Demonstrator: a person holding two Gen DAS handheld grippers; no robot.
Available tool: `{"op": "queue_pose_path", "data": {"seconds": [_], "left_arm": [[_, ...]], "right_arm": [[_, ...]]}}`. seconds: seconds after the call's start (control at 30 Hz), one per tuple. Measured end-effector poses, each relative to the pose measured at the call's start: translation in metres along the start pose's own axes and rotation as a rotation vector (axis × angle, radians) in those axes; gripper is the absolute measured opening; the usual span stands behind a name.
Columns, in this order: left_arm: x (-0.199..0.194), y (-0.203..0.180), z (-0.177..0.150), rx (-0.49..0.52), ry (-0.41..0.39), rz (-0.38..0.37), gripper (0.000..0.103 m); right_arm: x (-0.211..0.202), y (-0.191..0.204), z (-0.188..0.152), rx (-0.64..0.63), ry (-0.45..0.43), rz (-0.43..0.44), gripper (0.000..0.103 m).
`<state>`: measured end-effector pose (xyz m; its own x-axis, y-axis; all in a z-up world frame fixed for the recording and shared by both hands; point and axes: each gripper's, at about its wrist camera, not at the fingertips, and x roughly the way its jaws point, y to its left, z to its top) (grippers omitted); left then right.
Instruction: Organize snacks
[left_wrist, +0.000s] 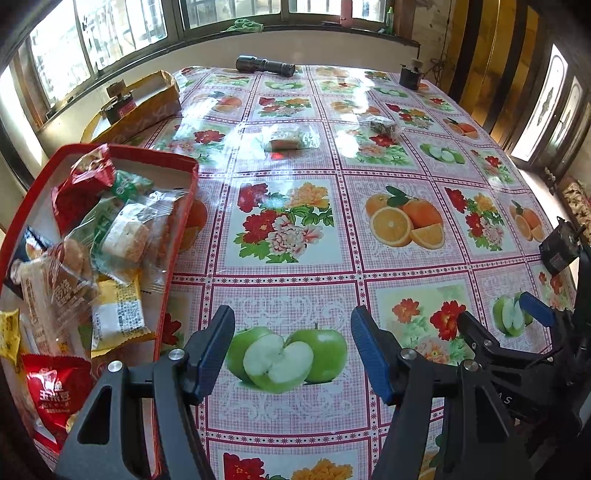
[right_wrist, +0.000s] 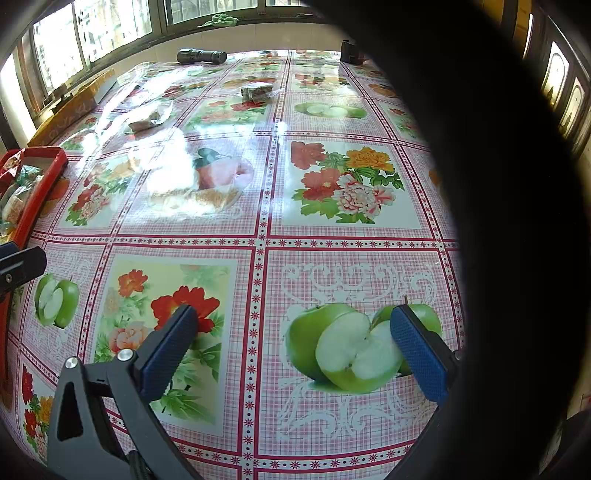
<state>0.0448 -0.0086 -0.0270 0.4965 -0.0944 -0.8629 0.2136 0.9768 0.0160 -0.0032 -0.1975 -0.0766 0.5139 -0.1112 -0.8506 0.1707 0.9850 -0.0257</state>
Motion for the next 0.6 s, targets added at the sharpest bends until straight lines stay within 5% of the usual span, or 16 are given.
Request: {"op": "queue_pose_path", "data": {"seconds": [0.6], "left_arm": [[0.013,-0.027,-0.013,0.125,0.043,-0.01,0.065]], "right_arm": [[0.0,0.0,0.0,0.0,0.0,0.0,0.103]]}}
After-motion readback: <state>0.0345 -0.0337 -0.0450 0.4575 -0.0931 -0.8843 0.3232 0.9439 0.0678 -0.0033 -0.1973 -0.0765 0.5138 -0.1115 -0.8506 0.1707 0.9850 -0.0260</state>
